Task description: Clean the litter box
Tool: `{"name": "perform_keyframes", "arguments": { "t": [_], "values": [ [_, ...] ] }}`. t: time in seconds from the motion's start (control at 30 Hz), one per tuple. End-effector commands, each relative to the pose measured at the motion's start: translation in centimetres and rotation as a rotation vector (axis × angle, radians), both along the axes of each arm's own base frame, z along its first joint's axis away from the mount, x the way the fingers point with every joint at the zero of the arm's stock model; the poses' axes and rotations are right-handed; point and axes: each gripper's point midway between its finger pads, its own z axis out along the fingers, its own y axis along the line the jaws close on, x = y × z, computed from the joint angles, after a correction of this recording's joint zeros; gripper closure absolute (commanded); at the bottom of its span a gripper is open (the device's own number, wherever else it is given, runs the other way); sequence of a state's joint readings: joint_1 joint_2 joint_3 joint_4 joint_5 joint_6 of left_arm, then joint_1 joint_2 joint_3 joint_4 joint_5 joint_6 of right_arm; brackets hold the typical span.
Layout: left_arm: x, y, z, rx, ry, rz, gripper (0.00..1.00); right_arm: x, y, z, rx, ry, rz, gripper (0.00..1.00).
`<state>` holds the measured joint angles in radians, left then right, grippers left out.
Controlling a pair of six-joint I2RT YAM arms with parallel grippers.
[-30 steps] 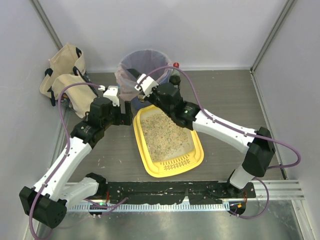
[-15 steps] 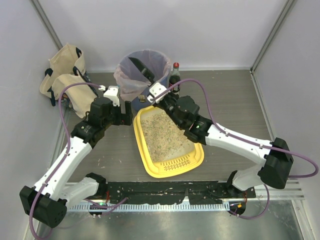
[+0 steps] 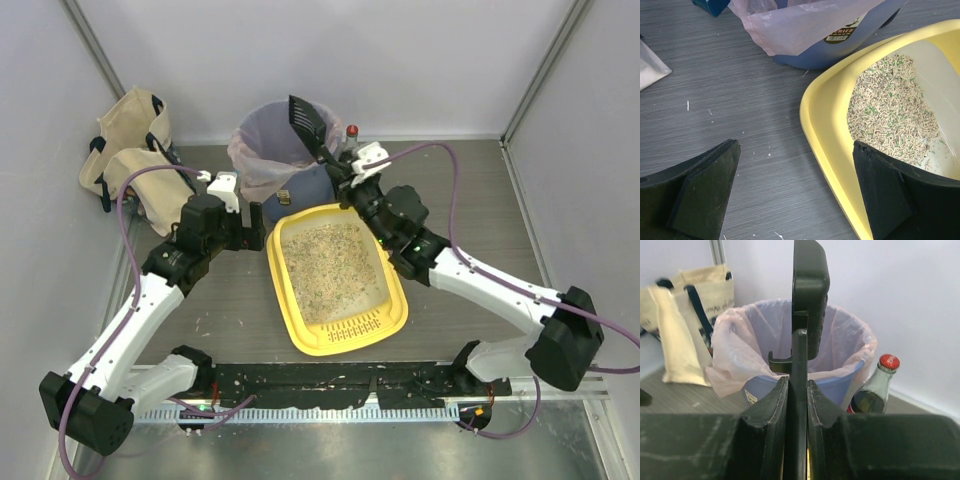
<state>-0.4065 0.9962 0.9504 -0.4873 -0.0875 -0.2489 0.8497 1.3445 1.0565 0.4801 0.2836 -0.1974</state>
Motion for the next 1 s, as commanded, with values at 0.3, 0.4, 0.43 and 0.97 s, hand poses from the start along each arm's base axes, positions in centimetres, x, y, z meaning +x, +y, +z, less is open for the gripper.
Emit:
{"name": "perform_keyframes", "arguments": {
  "t": [0.3, 0.4, 0.43, 0.97],
  "values": [
    [0.3, -0.1, 0.5, 0.007, -0.023, -0.003, 0.00, -8.0, -6.2, 3.3, 0.631, 0.183, 0.184, 0.99],
    [0.3, 0.0, 0.5, 0.007, -0.024, -0.002, 0.00, -9.2, -7.4, 1.6, 0.671, 0.264, 0.177, 0.99],
    [0.3, 0.0, 0.5, 0.007, -0.026, 0.001, 0.00, -9.6, -7.5, 1.1, 0.724, 0.315, 0.188, 0.99],
    [0.2, 0.2, 0.7, 0.008, -0.036, 0.006, 0.00, -13.8, -5.3, -10.7, 1.007, 0.846, 0.184, 0.99]
  ]
}}
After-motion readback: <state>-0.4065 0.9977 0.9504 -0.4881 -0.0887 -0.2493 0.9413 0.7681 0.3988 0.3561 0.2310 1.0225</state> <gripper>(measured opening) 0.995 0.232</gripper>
